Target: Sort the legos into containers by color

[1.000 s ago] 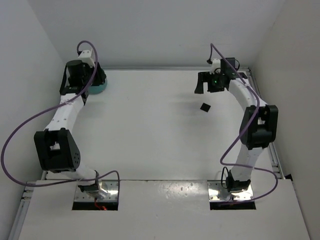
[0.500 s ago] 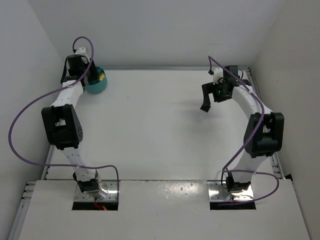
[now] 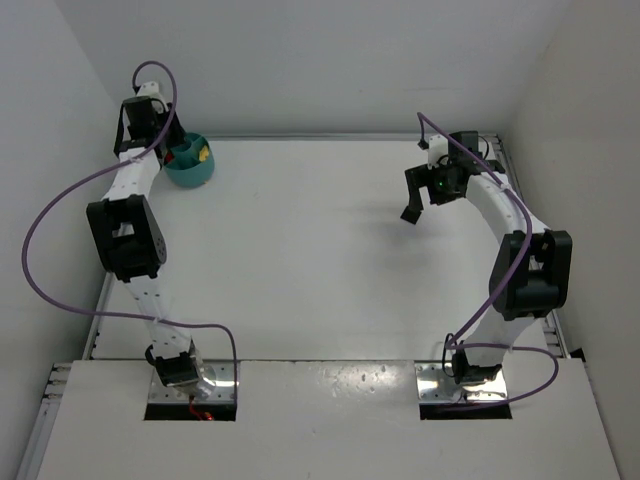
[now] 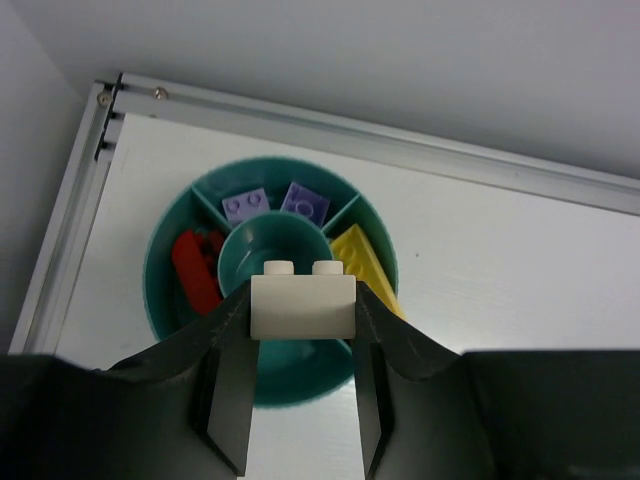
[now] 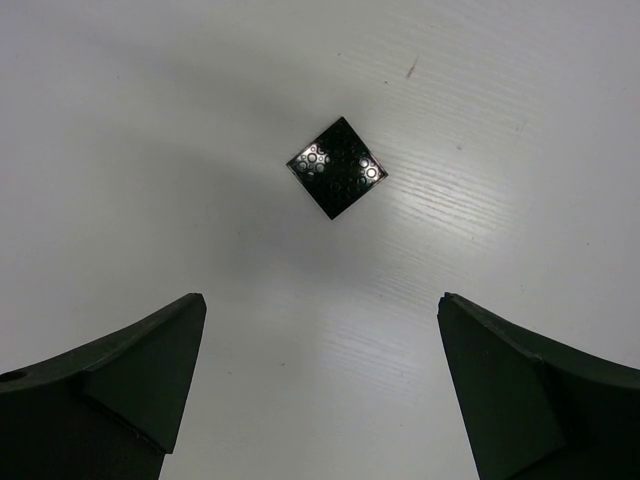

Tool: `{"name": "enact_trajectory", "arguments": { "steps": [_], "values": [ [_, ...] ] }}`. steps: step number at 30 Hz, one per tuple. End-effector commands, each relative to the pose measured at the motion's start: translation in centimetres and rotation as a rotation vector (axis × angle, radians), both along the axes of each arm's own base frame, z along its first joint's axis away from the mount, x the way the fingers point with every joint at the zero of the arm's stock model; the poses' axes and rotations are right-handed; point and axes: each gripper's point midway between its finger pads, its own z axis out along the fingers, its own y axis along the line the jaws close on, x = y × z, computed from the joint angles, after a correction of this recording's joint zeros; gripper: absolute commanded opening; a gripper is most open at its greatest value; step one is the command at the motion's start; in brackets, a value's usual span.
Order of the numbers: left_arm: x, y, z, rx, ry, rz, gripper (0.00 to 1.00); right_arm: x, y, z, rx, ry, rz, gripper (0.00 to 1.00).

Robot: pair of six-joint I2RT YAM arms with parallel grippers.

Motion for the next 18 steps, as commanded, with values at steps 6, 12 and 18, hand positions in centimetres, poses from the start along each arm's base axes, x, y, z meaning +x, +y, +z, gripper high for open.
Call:
{"name": "enact_trajectory", "arguments": {
  "steps": [6, 12, 18],
  "values": [
    [3.0, 1.4, 2.5, 0.039, -0.075, 0.001, 0.10, 0.8, -0.1, 1.8, -0.013, -0.054, 0.010, 1.00],
    [3.3, 1.5, 0.8, 0.041, -0.045, -0.003, 0.11, 0.6, -0.1, 1.6, -0.013, -0.036, 0.010, 1.00],
    [3.1, 2.0, -0.3, 0.065, -0.020, 0.016, 0.11, 0.7, -0.5, 0.8, -0.036, -0.018, 0.005, 1.00]
  ]
}}
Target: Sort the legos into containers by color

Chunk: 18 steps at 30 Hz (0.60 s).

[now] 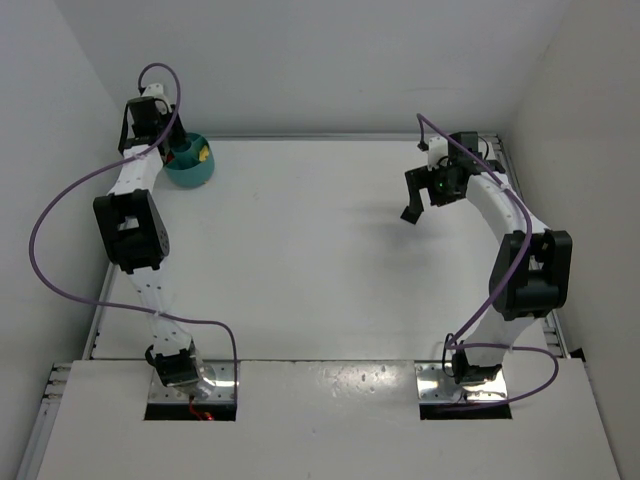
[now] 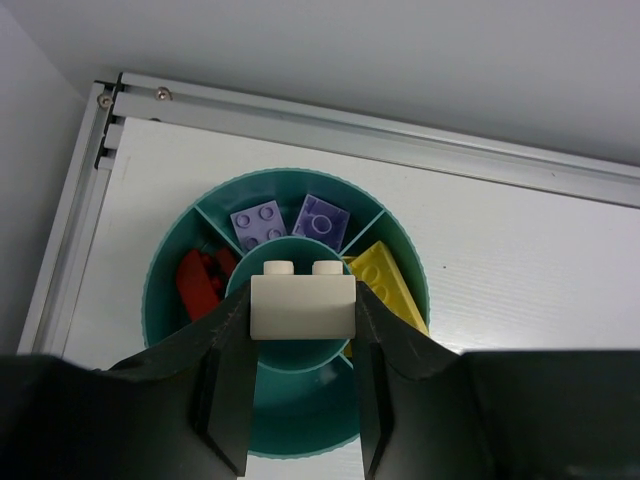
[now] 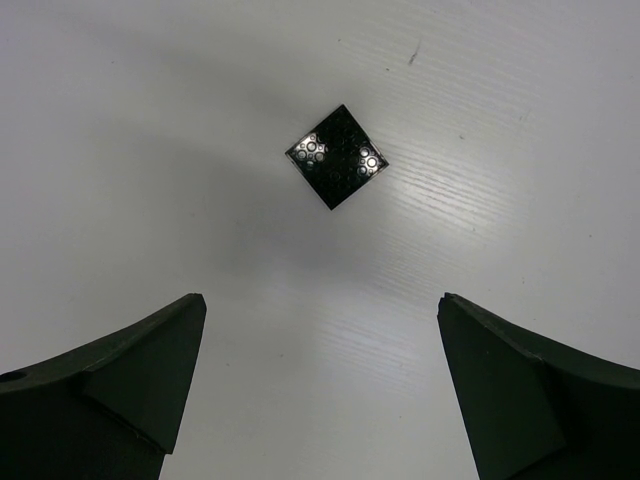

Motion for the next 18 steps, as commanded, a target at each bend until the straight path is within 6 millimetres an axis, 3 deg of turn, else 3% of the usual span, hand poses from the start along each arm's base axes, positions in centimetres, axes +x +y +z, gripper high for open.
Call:
{"name": "enact_trajectory", "arguments": {
  "steps": [1, 6, 12, 15, 18],
  "values": [
    [0.6, 1.0, 1.7, 0.035, -0.044, 0.021, 0.16, 1.2, -0.5, 1.0, -0.035, -0.040, 0.013, 1.00],
    [0.4, 1.0, 1.5, 0.041, -0.034, 0.017, 0.42, 0.7, -1.3, -0.2, -0.087, -0.014, 0.014, 0.95],
    [0.5, 1.8, 1.5, 0.045, -0.034, 0.035, 0.56, 0.5, -1.6, -0.8, -0.100, -0.007, 0.017, 0.93],
    [0.8, 1.9, 2.5, 0.050, -0.055, 0.035, 0.69, 0.3, -1.8, -0.9, -0.113, 0.003, 0.020, 0.93],
    [0.9, 1.5, 2.9, 0.053, -0.065, 0.008, 0.73, -0.3, -2.5, -1.1, -0.150, 0.023, 0.053, 0.87]
  ]
}}
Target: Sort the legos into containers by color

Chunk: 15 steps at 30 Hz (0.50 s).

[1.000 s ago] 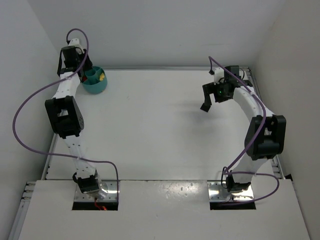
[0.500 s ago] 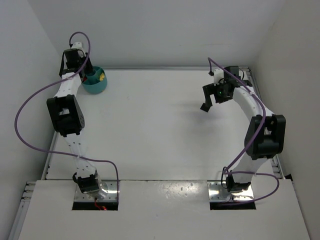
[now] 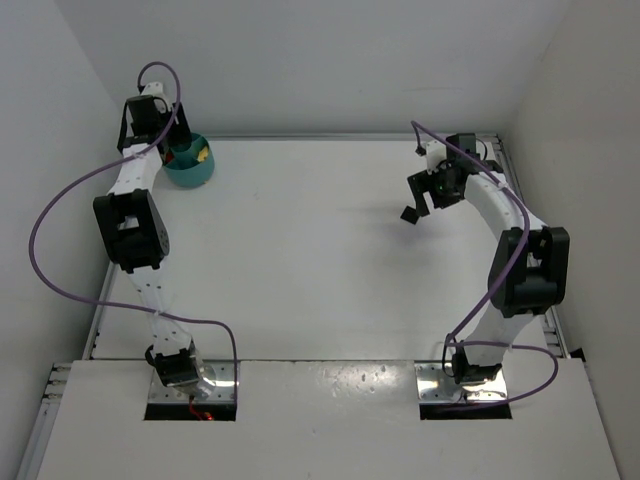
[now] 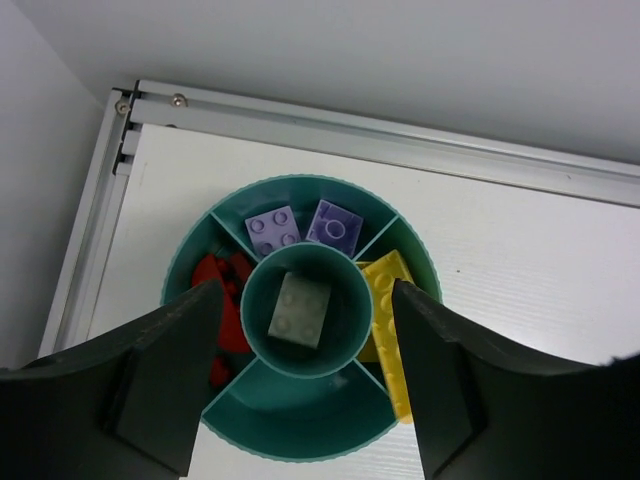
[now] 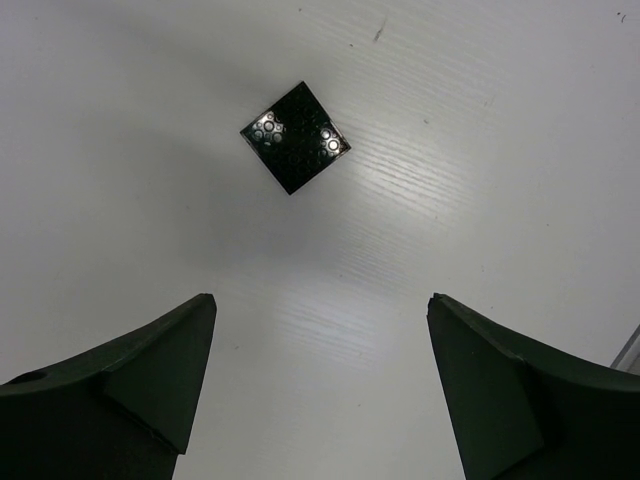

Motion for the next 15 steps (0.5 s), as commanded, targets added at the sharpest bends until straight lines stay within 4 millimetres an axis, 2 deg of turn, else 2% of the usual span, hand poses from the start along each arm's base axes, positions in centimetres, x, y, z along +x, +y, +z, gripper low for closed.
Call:
{"name": "enact_trajectory", "arguments": {
  "steps": [1, 3, 4, 5, 8, 9, 11, 12, 13, 14, 15],
  "values": [
    [1.0, 0.5, 2.8, 0.012, -0.076, -0.026, 0.74, -0.6, -1.0, -0.2, -0.059, 0.019, 0.046, 0.86],
    [1.0, -0.8, 5.7, 0.012, -0.142, -0.096, 0.74, -1.4, -1.5, -0.9, -0.102, 0.066, 0.105, 0.80],
    [0.9, -1.2, 6.3, 0.017, -0.158, -0.125, 0.74, -1.3, -1.6, -1.3, -0.112, 0.090, 0.126, 0.79],
    [0.8, -1.9, 8.5, 0.027, -0.208, -0.167, 0.76, -1.9, -1.6, -1.7, -0.117, 0.126, 0.141, 0.78],
    [0.5, -4.5, 10.7, 0.047, -0.243, -0.239, 0.77, -1.2, -1.9, -1.8, -0.137, 0.146, 0.160, 0.78],
    [0.1, -6.1, 12.3, 0.046, -0.270, -0.278, 0.79, -0.6, -1.9, -1.8, -0.146, 0.141, 0.177, 0.78],
    [-0.3, -7.3, 13.6, 0.043, -0.294, -0.319, 0.81, -0.6, -1.5, -2.0, -0.165, 0.149, 0.210, 0.80],
    [-0.7, -8.5, 15.0, 0.045, -0.317, -0.346, 0.83, -0.2, -1.5, -2.4, -0.169, 0.161, 0.221, 0.80],
    [-1.0, -9.8, 15.6, 0.023, -0.329, -0.379, 0.87, -0.1, -1.3, -2.5, -0.181, 0.168, 0.237, 0.83],
    [-1.3, -10.2, 16.2, 0.021, -0.339, -0.397, 0.90, 0.2, -1.0, -2.7, -0.167, 0.174, 0.244, 0.85],
    [-1.6, -11.2, 16.0, -0.002, -0.327, -0.418, 0.94, 1.1, -0.8, -2.2, -0.160, 0.154, 0.247, 0.86]
  ]
}}
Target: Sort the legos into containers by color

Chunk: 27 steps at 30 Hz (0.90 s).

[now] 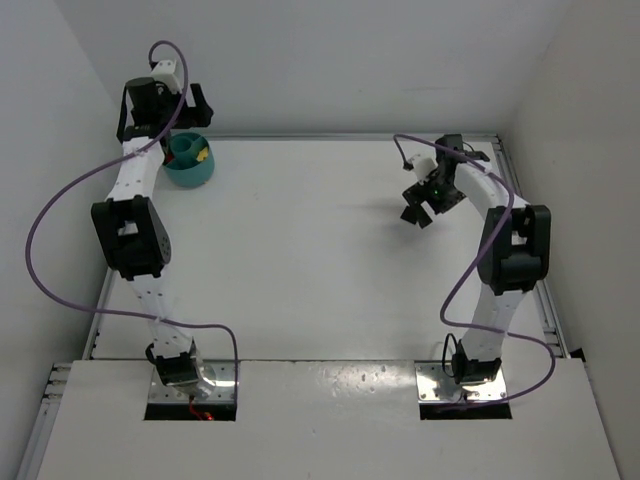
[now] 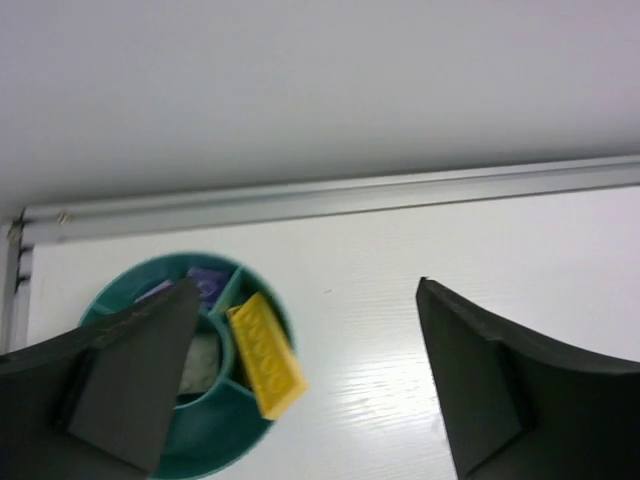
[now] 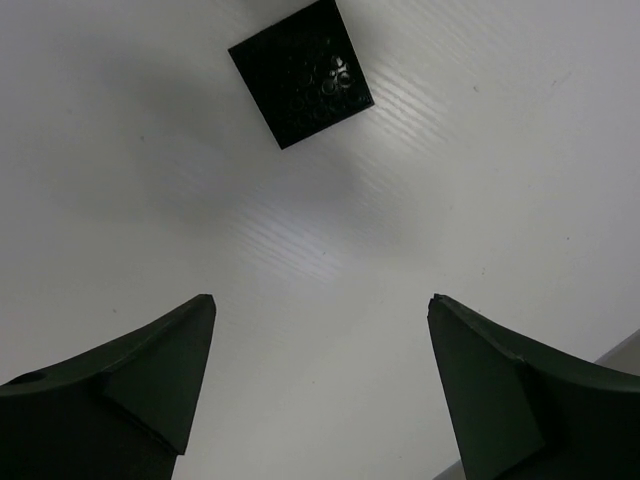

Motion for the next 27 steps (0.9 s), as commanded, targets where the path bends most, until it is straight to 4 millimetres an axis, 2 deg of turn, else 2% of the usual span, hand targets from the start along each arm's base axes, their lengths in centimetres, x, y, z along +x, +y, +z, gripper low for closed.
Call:
{"name": "enact_trajectory", "arguments": {
  "steps": [1, 2, 3, 5, 7, 8, 9, 10, 11, 12, 13, 14, 15, 20, 22, 23, 26, 27],
  "values": [
    [-2.2, -4.6, 10.2, -0.012, -0.201, -0.150, 0.99, 2.6, 0.5, 1.4, -0.014, -0.046, 0.068, 0.90],
    [-2.3, -5.3, 9.7, -0.017, -0.192, -0.168, 0.99, 2.7, 0.5, 1.2, -0.017, -0.037, 0.076, 0.91],
    [-2.6, -5.4, 10.6, -0.027, -0.204, -0.166, 0.99, 3.4, 0.5, 1.7, -0.017, -0.046, 0.076, 0.91],
    [-3.2, -6.2, 9.9, -0.061, -0.181, -0.195, 0.99, 4.0, 0.6, 0.6, -0.017, -0.016, 0.077, 0.93],
    [-3.9, -6.6, 9.7, -0.081, -0.163, -0.212, 0.99, 4.9, 1.3, 0.7, -0.007, -0.030, 0.100, 0.94],
    [-4.0, -6.7, 9.2, -0.094, -0.149, -0.210, 0.99, 5.3, 1.5, 0.8, 0.002, -0.038, 0.103, 0.96],
    [-4.3, -6.7, 9.9, -0.091, -0.161, -0.210, 0.99, 5.2, 1.5, -0.1, 0.002, -0.017, 0.103, 0.96],
    [-4.5, -6.8, 9.8, -0.101, -0.154, -0.208, 0.99, 5.5, 2.0, -0.2, 0.002, -0.020, 0.114, 0.96],
    [-4.6, -6.8, 9.1, -0.104, -0.141, -0.207, 0.99, 6.0, 2.0, -0.1, -0.001, -0.028, 0.124, 0.97],
    [-4.8, -6.8, 9.7, -0.102, -0.151, -0.208, 0.99, 6.2, 2.0, -0.3, -0.001, -0.027, 0.124, 0.97],
    [-4.9, -6.8, 9.1, -0.105, -0.140, -0.207, 0.99, 6.5, 2.0, -0.6, -0.001, -0.025, 0.124, 0.97],
    [-5.1, -6.9, 9.2, -0.115, -0.135, -0.205, 0.99, 6.9, 2.6, -1.3, -0.001, -0.010, 0.135, 0.97],
    [-5.3, -6.9, 9.2, -0.115, -0.135, -0.205, 0.99, 7.0, 2.4, -2.3, -0.010, 0.007, 0.132, 0.97],
    [-5.8, -7.2, 8.2, -0.132, -0.109, -0.210, 0.99, 6.9, 3.5, -3.6, -0.029, 0.032, 0.156, 0.99],
    [-6.0, -7.2, 8.7, -0.130, -0.118, -0.211, 0.99, 6.8, 3.3, -4.0, -0.038, 0.041, 0.154, 0.99],
    [-6.0, -6.7, 8.2, -0.132, -0.108, -0.201, 0.99, 6.8, 3.3, -4.0, -0.038, 0.041, 0.154, 0.99],
    [-6.0, -6.7, 8.2, -0.132, -0.108, -0.201, 0.99, 5.8, 3.2, -5.7, -0.062, 0.088, 0.157, 0.99],
    [-6.0, -6.7, 8.2, -0.132, -0.108, -0.201, 0.99, 6.1, 3.2, -5.7, -0.061, 0.077, 0.157, 0.99]
  ]
}}
